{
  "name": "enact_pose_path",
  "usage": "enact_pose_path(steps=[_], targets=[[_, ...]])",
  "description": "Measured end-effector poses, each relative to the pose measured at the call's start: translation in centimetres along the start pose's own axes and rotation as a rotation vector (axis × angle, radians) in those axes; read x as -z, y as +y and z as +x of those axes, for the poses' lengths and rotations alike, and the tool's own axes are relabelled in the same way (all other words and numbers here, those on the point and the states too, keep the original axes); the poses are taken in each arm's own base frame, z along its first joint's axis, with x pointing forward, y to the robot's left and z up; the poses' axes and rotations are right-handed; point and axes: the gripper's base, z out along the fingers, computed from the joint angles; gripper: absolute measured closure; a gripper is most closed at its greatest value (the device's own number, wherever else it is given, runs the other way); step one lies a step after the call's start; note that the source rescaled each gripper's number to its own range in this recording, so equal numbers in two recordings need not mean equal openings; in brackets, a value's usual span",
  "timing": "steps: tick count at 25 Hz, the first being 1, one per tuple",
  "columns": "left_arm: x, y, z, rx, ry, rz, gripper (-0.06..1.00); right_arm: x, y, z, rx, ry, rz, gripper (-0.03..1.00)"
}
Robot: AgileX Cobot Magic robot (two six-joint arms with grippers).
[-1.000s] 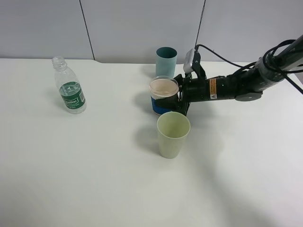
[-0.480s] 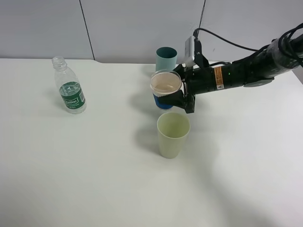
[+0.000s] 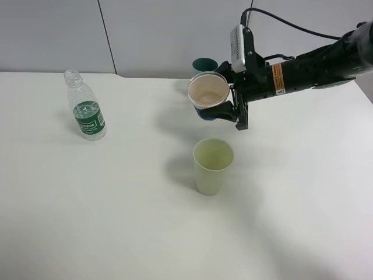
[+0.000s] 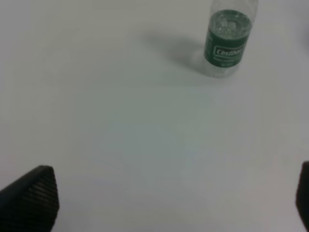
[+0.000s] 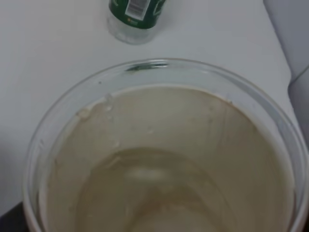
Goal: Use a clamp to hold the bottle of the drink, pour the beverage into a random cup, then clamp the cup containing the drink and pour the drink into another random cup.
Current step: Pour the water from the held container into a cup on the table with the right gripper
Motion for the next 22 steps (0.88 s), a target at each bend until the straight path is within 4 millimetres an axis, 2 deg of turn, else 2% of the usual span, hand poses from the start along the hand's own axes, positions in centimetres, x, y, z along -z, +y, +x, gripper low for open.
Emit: enact_pose_path(steps=[5, 11, 16, 22], targets=[[0.0, 0.0, 0.0, 0.000, 0.000, 0.000, -0.06, 0.7, -0.5, -1.3, 0.098, -0.004, 0.020, 0.97], [0.0, 0.0, 0.0, 0.000, -0.001, 0.000, -0.06, 0.7, -0.3, -1.4, 0.207, -0.008, -0.010, 0.97], [0.0, 0.0, 0.0, 0.000, -0.001, 0.000, -0.06, 0.8, 0.1, -2.1, 0.244, -0.087, -0.045, 0.97], [0.0, 0.0, 0.0, 0.000, -0.001, 0.000, -0.06, 0.9, 0.3, -2.3, 0.299, -0.098, -0.069, 0.97]])
